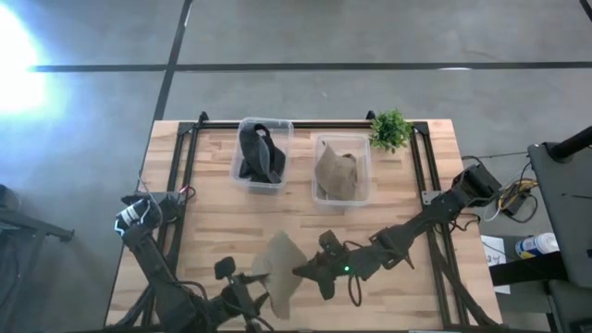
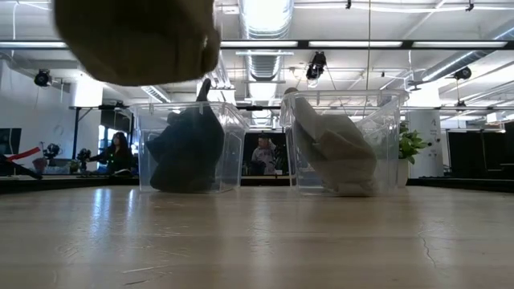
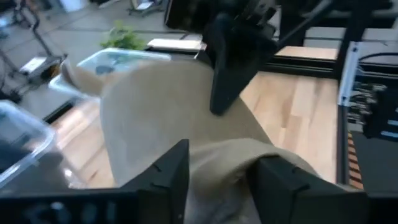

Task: Pick & Place hat
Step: Put the brown cap into the left transparent bin

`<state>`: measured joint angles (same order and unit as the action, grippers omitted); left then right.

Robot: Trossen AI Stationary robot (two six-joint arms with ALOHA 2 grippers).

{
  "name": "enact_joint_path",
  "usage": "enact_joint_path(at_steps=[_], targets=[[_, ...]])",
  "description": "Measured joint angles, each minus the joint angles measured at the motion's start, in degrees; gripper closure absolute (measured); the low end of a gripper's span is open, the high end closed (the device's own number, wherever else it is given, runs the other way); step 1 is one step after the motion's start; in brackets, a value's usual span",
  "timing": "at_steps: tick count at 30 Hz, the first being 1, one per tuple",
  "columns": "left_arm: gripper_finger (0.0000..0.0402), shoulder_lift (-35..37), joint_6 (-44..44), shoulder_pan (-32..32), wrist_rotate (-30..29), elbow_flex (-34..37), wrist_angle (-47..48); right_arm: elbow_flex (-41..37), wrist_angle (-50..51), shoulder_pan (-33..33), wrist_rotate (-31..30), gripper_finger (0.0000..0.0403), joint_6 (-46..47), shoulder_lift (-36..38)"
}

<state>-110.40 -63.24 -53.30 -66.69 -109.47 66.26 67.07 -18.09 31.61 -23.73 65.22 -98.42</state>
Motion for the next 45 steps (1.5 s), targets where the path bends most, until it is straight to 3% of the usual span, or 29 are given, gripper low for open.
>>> enact_joint_path(at_steps=[4,8,14,19,26,28,34,37,42,45], targets=[[0.0223,0.9,-5.9,0.1,-0.9,0.0,6.6,-0.1,0.9,-1.2,-4.3,0.0392,-10.3,2.9],[0.0214,1.7,-10.9,0.0,-5.1,0.0,11.8,-0.1,2.4,-2.3,-11.2,0.0393,-23.7,8.7],[0.0213,2.0,-15.1,0.9,-6.3,0.0,19.2,0.0,16.6,-3.8,-27.5,0.0392,-38.1,21.5],[0.0213,2.5,-18.6,3.6,-6.3,0.0,23.7,0.0,35.8,-4.3,-36.4,0.0392,-39.0,30.5],[0.0213,4.4,-12.6,9.8,-5.9,0.1,23.7,-0.1,53.8,-4.8,-45.1,0.0391,-30.6,36.5],[0.0213,5.2,-11.5,11.7,-4.8,0.1,23.7,-0.1,57.6,-5.7,-38.9,0.0391,-29.8,37.9],[0.0213,8.6,-11.6,17.4,-3.3,0.1,23.7,-0.8,59.3,-9.0,-6.3,0.0390,-31.2,41.0],[0.0213,12.0,-8.9,21.0,0.5,0.2,22.9,-1.0,56.5,-9.7,8.1,0.0390,-32.4,42.4],[0.0224,18.3,13.6,26.9,15.3,0.2,7.6,-1.7,45.5,-10.0,27.7,0.0390,-35.1,42.3],[0.0238,21.7,29.4,30.5,33.1,0.2,-8.4,-1.7,40.0,-9.9,37.1,0.0390,-36.5,41.1]])
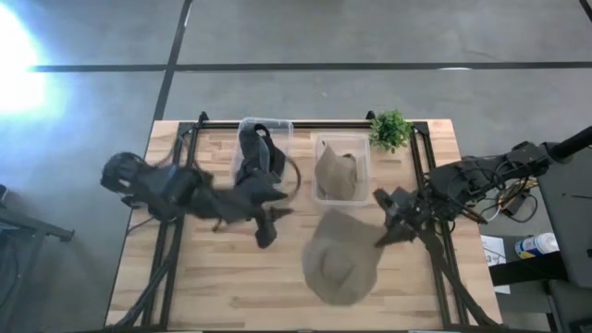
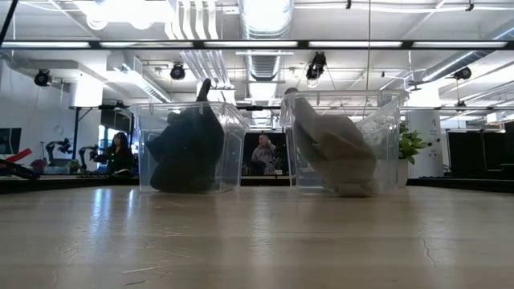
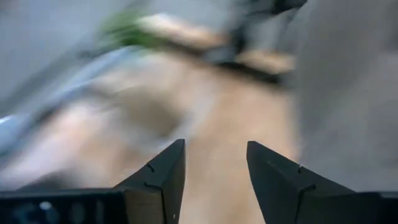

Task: Pick & Place hat
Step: Put the brown cap into the left transparent bin

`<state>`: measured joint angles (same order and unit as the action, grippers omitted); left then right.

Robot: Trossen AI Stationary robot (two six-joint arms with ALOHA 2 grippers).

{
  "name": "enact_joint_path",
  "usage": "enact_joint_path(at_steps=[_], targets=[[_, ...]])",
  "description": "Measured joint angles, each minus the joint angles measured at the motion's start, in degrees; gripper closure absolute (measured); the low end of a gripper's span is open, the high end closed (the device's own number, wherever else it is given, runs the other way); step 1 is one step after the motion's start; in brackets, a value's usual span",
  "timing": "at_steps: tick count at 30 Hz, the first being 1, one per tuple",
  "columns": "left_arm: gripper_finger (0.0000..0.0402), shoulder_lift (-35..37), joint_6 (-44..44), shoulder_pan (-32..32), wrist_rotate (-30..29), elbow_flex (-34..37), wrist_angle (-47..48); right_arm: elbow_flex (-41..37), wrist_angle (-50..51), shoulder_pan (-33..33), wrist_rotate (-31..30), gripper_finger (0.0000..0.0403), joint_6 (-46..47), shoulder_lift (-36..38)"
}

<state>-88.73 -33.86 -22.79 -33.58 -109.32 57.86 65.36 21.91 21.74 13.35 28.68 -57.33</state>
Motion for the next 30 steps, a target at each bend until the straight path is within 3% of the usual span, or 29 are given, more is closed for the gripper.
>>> enact_joint_path(at_steps=[3,12,15,21,30], targets=[[0.0251,2.0,8.4,3.4,15.4,0.0,-12.8,0.0,-4.9,-0.1,6.7,0.0390,-0.4,-2.4],[0.0260,2.8,10.9,10.4,37.4,0.0,-16.1,-0.1,-21.0,0.0,18.4,0.0390,0.1,-11.4],[0.0260,1.4,10.8,10.8,40.5,0.1,-17.2,0.1,-23.0,0.0,19.7,0.0390,0.9,-14.3],[0.0260,-2.8,9.9,10.6,52.4,0.1,-19.2,1.0,-24.5,0.5,20.1,0.0390,1.6,-18.6],[0.0260,-6.0,10.4,8.3,60.2,0.1,-22.6,1.7,-24.4,3.5,19.0,0.0390,2.8,-19.0]])
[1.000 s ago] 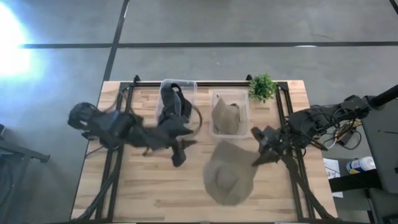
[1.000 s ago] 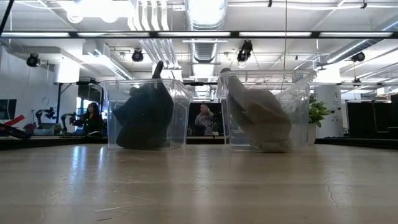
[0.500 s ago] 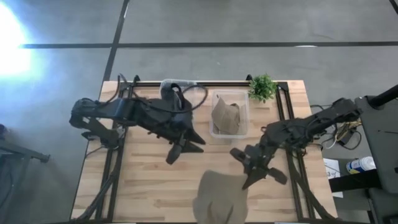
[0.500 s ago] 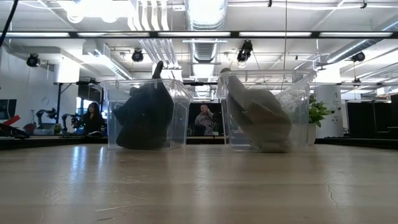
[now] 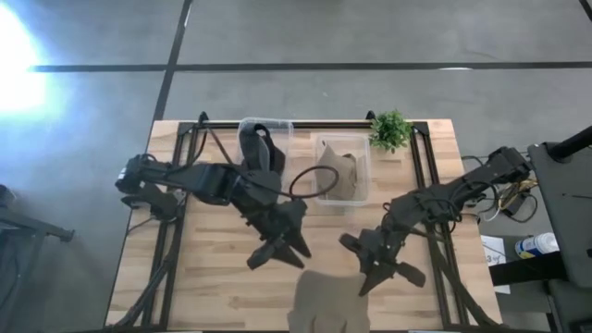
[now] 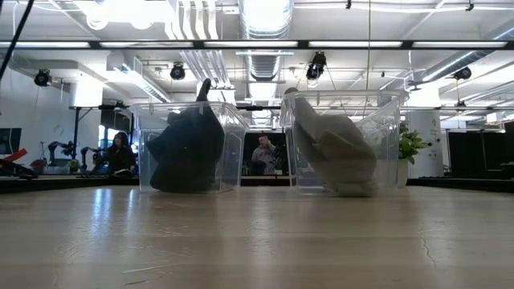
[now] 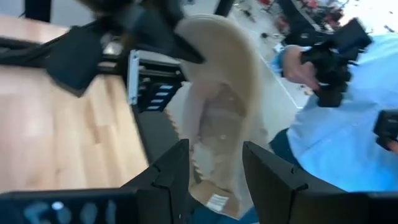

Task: Pick & Place hat
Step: Put the brown cap into the left transparent bin

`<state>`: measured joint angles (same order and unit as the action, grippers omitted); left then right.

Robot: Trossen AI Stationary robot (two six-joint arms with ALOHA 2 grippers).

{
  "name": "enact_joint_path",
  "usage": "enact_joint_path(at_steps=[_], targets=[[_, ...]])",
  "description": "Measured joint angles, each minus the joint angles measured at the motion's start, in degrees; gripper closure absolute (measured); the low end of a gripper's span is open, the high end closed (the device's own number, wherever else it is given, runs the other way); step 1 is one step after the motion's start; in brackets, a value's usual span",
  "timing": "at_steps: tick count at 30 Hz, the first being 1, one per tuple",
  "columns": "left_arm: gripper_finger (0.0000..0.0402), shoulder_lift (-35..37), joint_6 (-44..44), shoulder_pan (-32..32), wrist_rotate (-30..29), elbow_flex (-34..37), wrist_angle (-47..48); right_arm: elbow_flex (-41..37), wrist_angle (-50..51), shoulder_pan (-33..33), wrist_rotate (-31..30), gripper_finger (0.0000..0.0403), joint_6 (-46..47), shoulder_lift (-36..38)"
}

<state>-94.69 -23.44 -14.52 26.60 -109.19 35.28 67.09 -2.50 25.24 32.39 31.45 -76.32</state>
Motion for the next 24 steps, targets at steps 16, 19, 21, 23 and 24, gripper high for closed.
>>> enact_joint_path(at_steps=[16,19,21,23,24], targets=[[0.0260,-1.1,1.3,-0.2,1.2,0.0,-7.3,0.0,0.0,0.6,-1.0,0.0390,-1.1,0.4],[0.0260,-2.7,0.9,-0.2,2.8,0.0,-10.5,0.0,0.2,0.6,-0.8,0.0390,-1.6,0.4],[0.0260,-3.9,0.4,-0.2,5.4,0.0,-13.1,0.0,0.1,0.7,-0.8,0.0390,-1.7,0.4],[0.0260,-5.3,-0.5,-0.2,8.3,0.0,-14.3,0.0,0.1,0.7,-0.9,0.0390,-1.9,0.4],[0.0260,-5.8,-1.6,-0.2,9.2,0.0,-14.8,0.0,0.2,0.6,-1.0,0.0390,-1.9,0.4]])
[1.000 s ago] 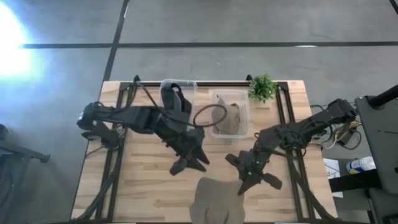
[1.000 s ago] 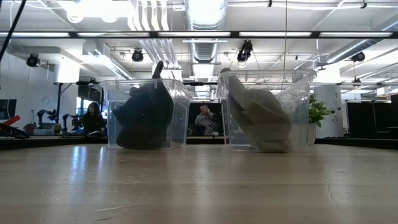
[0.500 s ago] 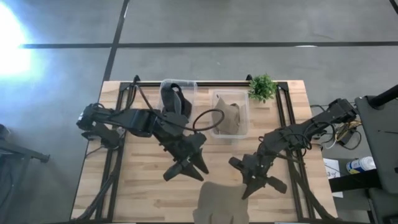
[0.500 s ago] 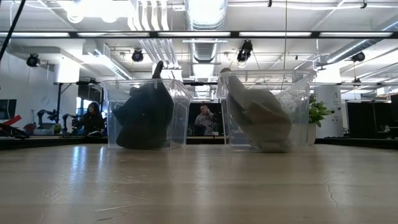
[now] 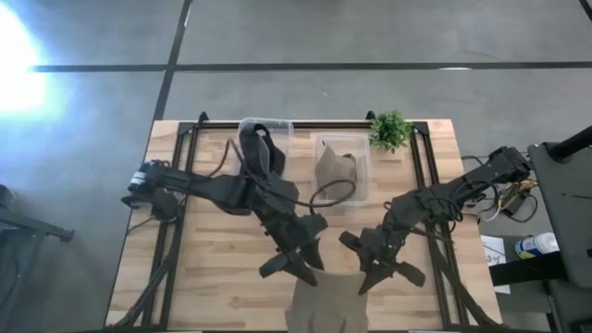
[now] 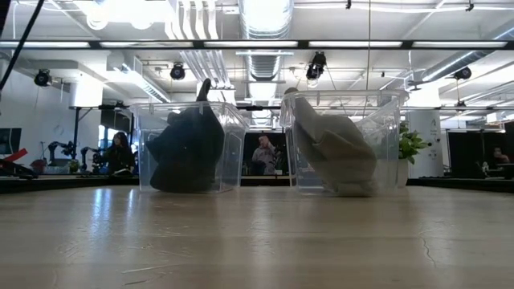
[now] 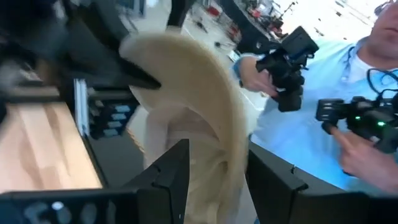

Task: Pick & Place hat
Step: Put the brown cap into the left transparent bin

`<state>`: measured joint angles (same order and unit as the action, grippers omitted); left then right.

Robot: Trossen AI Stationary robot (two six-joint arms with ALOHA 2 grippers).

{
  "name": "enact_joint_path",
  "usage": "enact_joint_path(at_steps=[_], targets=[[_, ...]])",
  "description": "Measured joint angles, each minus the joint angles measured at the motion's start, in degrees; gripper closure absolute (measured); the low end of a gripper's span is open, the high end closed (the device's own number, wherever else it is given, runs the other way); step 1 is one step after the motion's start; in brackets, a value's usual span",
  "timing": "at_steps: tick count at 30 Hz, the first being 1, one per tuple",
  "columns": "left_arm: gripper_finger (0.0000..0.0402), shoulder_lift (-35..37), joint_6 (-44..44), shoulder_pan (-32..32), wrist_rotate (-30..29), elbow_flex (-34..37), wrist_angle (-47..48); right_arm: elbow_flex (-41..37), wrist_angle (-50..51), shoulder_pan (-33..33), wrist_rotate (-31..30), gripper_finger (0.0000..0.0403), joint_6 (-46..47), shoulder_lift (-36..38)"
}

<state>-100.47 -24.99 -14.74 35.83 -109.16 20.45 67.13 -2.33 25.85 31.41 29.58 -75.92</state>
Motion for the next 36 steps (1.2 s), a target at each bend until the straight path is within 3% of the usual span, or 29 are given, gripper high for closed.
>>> enact_joint_path(at_steps=[8,16,22,30,36], targets=[[0.0271,-1.9,-3.5,-0.5,1.9,0.0,-0.4,0.0,1.0,0.0,0.0,0.0390,0.0,0.0],[0.0385,-1.7,-2.0,-0.5,0.1,0.0,-0.5,-0.1,3.9,-0.1,-0.4,0.0390,2.6,0.3],[0.0390,-1.6,-0.1,-0.4,-0.4,0.0,1.9,-0.1,5.2,-1.7,-1.1,0.0385,9.8,0.4],[0.0392,-1.7,6.1,0.7,-9.3,0.0,14.1,-0.1,22.1,-4.3,-5.2,0.0305,17.5,0.5],[0.0393,-1.9,9.3,3.9,-15.6,0.7,19.6,-0.1,37.9,-5.0,-18.0,0.0233,20.1,3.9]])
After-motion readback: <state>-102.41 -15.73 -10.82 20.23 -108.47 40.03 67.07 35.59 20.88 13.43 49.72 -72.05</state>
